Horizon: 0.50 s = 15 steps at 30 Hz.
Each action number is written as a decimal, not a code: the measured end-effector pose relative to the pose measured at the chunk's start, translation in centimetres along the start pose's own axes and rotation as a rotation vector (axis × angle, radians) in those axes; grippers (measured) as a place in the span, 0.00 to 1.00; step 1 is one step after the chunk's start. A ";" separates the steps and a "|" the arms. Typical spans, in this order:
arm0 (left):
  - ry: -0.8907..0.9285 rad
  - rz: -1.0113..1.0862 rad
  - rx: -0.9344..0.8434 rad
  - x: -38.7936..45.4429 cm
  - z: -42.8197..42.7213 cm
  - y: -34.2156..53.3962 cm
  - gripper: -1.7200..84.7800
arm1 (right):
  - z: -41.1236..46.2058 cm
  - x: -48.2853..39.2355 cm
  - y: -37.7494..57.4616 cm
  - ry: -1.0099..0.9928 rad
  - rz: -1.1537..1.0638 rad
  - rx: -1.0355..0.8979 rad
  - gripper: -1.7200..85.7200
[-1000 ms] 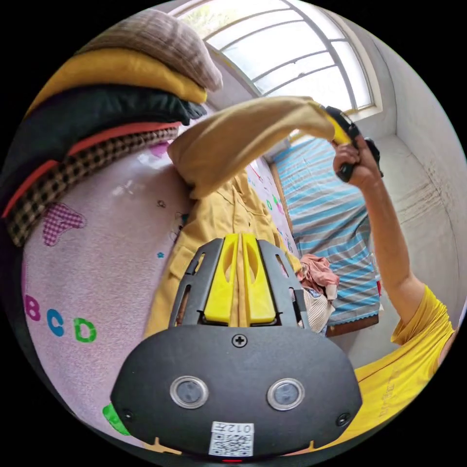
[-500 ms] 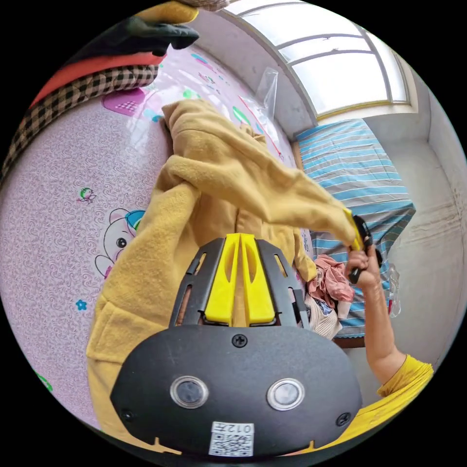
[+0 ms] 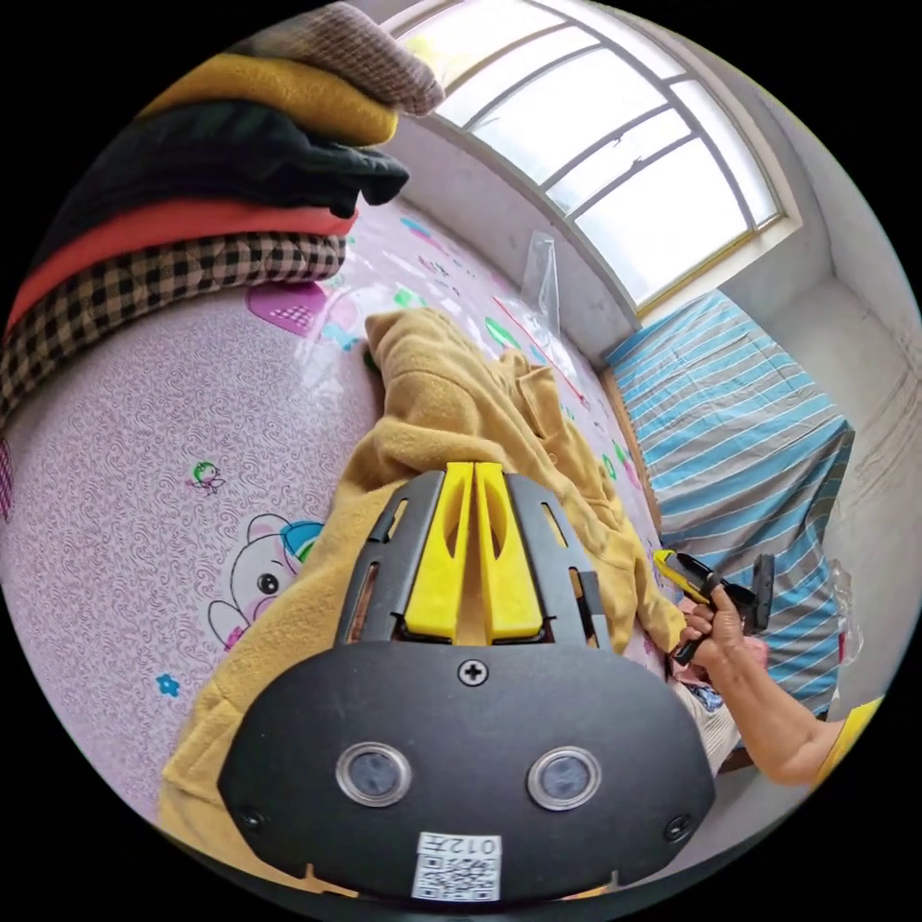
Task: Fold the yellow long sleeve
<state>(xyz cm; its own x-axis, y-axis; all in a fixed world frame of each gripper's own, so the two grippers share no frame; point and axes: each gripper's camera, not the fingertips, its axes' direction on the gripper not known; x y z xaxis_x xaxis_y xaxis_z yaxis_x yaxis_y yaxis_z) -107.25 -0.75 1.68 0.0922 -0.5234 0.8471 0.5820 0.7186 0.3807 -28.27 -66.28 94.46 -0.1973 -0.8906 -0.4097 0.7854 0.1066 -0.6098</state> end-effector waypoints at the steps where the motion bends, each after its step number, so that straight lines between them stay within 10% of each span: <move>1: 0.019 0.000 0.043 -0.2 0.3 0.5 0.03 | -0.2 -3.9 0.0 -0.018 -0.162 0.042 0.04; 10: 0.348 -0.011 0.220 -4.5 1.4 3.5 0.03 | 12.9 -39.3 -2.8 -0.340 -1.106 -0.231 0.08; 15: 0.217 0.096 0.256 -1.9 0.0 4.3 0.02 | 24.3 -48.6 -3.5 -0.328 -1.144 -0.535 0.11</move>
<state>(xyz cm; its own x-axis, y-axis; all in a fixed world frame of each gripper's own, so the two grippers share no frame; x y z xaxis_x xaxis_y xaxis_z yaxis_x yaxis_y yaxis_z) -104.88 3.35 1.69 0.3224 -0.5129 0.7956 0.3436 0.8466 0.4065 -7.13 -34.09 132.98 -0.3833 -0.6511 0.6551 -0.0756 -0.6848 -0.7248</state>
